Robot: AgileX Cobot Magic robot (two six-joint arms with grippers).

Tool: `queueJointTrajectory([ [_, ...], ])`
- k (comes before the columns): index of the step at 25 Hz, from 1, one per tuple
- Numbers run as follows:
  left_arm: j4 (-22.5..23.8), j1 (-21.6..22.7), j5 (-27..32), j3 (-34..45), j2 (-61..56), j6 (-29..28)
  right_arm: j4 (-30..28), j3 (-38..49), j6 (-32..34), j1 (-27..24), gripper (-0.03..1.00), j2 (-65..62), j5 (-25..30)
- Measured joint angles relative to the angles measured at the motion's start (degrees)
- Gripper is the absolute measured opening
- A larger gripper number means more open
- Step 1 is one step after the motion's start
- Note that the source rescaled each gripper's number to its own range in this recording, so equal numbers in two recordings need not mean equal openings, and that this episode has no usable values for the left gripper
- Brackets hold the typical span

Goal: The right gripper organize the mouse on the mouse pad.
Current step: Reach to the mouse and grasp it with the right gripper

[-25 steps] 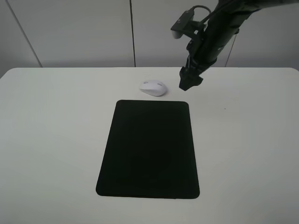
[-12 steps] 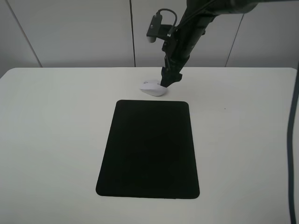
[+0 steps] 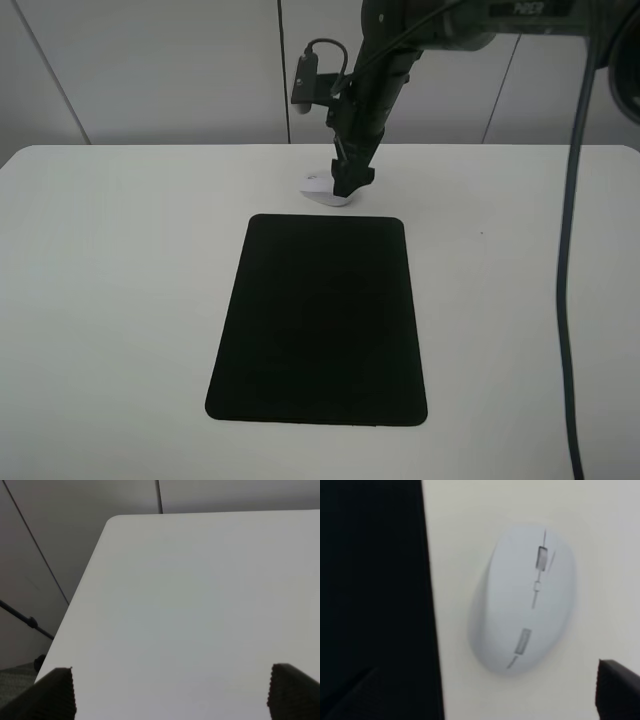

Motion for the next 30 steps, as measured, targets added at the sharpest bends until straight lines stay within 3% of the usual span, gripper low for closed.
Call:
queueJointTrajectory([
  [20,0.0,0.0,0.0,0.0,0.0,0.0,1.2,-0.6,-0.2,1.8,1.0,3.4,-2.8],
  [30,0.0,0.0,0.0,0.0,0.0,0.0,3.7,-11.0,0.8,0.9,1.0,9.4,-1.1],
])
